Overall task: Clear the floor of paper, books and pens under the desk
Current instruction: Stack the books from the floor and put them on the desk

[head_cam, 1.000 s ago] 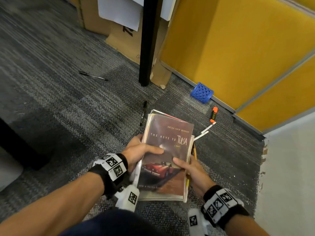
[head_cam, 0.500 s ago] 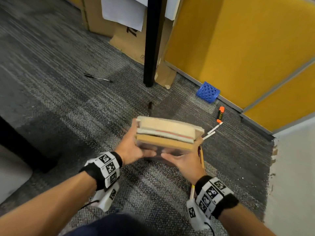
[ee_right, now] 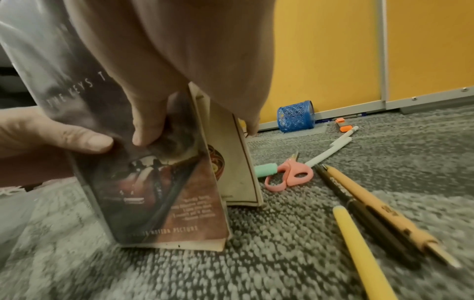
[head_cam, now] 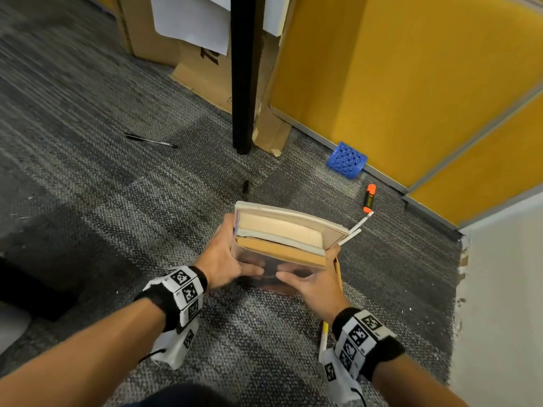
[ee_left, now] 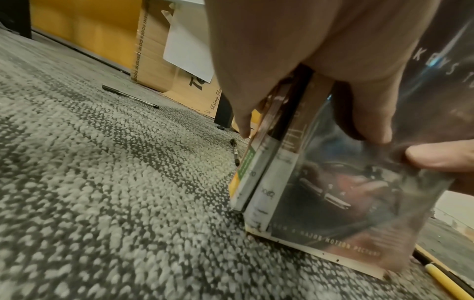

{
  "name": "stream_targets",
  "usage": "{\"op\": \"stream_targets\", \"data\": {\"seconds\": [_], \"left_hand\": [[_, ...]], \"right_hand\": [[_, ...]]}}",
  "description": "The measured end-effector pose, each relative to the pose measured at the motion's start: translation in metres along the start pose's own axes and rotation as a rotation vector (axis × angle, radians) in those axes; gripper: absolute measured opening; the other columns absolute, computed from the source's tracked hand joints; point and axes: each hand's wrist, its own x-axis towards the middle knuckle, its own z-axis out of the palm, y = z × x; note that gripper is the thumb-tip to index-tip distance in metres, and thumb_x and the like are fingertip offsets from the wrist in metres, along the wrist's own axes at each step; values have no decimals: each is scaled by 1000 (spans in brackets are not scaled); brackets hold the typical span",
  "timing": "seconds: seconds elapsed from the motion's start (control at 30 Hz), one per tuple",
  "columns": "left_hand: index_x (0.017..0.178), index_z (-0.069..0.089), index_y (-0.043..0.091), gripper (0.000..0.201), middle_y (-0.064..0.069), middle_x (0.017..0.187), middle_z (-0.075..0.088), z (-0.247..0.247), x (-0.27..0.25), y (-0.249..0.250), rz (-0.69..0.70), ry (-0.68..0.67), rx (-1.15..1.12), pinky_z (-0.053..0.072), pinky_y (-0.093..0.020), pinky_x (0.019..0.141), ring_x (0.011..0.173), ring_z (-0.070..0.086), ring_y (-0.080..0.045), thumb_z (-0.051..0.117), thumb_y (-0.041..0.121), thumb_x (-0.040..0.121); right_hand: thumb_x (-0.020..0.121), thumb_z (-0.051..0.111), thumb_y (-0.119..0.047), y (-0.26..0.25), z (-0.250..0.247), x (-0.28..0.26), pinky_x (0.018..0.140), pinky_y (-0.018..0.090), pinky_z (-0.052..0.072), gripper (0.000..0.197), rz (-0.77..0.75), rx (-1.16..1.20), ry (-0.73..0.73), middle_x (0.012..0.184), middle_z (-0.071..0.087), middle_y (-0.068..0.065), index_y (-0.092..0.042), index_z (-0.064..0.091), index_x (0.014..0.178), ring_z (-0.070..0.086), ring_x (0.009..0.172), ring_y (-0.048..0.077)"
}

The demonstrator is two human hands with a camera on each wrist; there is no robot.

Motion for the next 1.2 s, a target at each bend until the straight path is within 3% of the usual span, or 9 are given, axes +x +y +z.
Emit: {"op": "stream_targets", "data": {"seconds": [0.07, 0.13, 0.23, 0.3, 0.4, 0.67, 0.83, 1.07, 1.2], "left_hand": [[137, 39, 23, 93, -24, 130, 57, -2, 5, 4, 5, -19, 90, 58, -49, 68, 86, 62, -41, 79, 60, 62], [126, 45, 23, 103, -22, 119, 61, -3, 15, 12, -13, -53, 80, 60, -49, 64, 83, 66, -37, 95, 44, 38], [121, 39, 24, 98, -10, 118, 62, -2, 25, 32, -14, -18, 210, 58, -43, 86, 106, 67, -24, 92, -7, 44], [127, 36, 19, 101, -5, 120, 64, 3, 29, 54, -4, -13, 378, 52, -43, 97, 113, 64, -19, 94, -2, 47], [128, 36, 14, 103, -7, 118, 65, 19, 27, 101, -54, -26, 403, 53, -45, 95, 109, 65, -18, 96, 5, 45], [121, 51, 15, 98, -3, 111, 71, 72, -19, 222, -146, -56, 437, 55, -46, 92, 103, 69, -18, 100, 19, 37], [118, 53, 18, 89, 1, 105, 73, 101, -72, 297, -218, -54, 453, 54, -42, 92, 98, 69, -18, 99, 16, 42], [99, 59, 28, 54, 4, 97, 74, 135, -162, 419, -263, -115, 414, 56, -29, 81, 88, 71, -15, 93, 18, 58], [104, 63, 19, 42, -4, 98, 75, 143, -216, 480, -285, -185, 324, 58, -34, 84, 87, 72, -19, 84, 6, 70]], "right_hand": [[61, 93, -21, -7, -5, 4, 93, 40, 56, 92, 41, -54, 1, 121, 64, 11, -8, 37, 133, 67, 109, 21], [58, 94, -23, -11, -10, 15, 99, 33, 52, 95, 22, -95, 22, 123, 61, -3, -13, 34, 131, 63, 113, 7], [48, 94, -39, -40, -21, 29, 104, 35, 47, 109, 52, -134, -1, 128, 54, -12, -28, 24, 130, 55, 121, 5], [45, 95, -45, -65, -35, 38, 103, 41, 48, 109, 104, -167, -54, 130, 50, -9, -36, 21, 124, 53, 124, 11], [55, 95, -33, -115, -61, 46, 104, 39, 46, 125, 207, -201, -155, 130, 45, -10, -24, 3, 141, 50, 125, 17], [58, 91, -5, -258, -117, 9, 83, 46, 59, 95, 350, -80, -173, 115, 63, 8, -12, 26, 127, 66, 102, 22], [54, 93, -9, -336, -139, -42, 76, 30, 57, 90, 469, 34, -80, 106, 70, 1, -16, 35, 122, 68, 93, 15], [39, 98, -38, -464, -153, -117, 97, 49, 50, 107, 550, 155, -12, 100, 72, 7, -3, 48, 127, 70, 85, 21], [44, 96, -34, -539, -150, -161, 66, 30, 54, 100, 531, 214, 14, 92, 70, 6, -1, 50, 126, 70, 72, 17]]}}
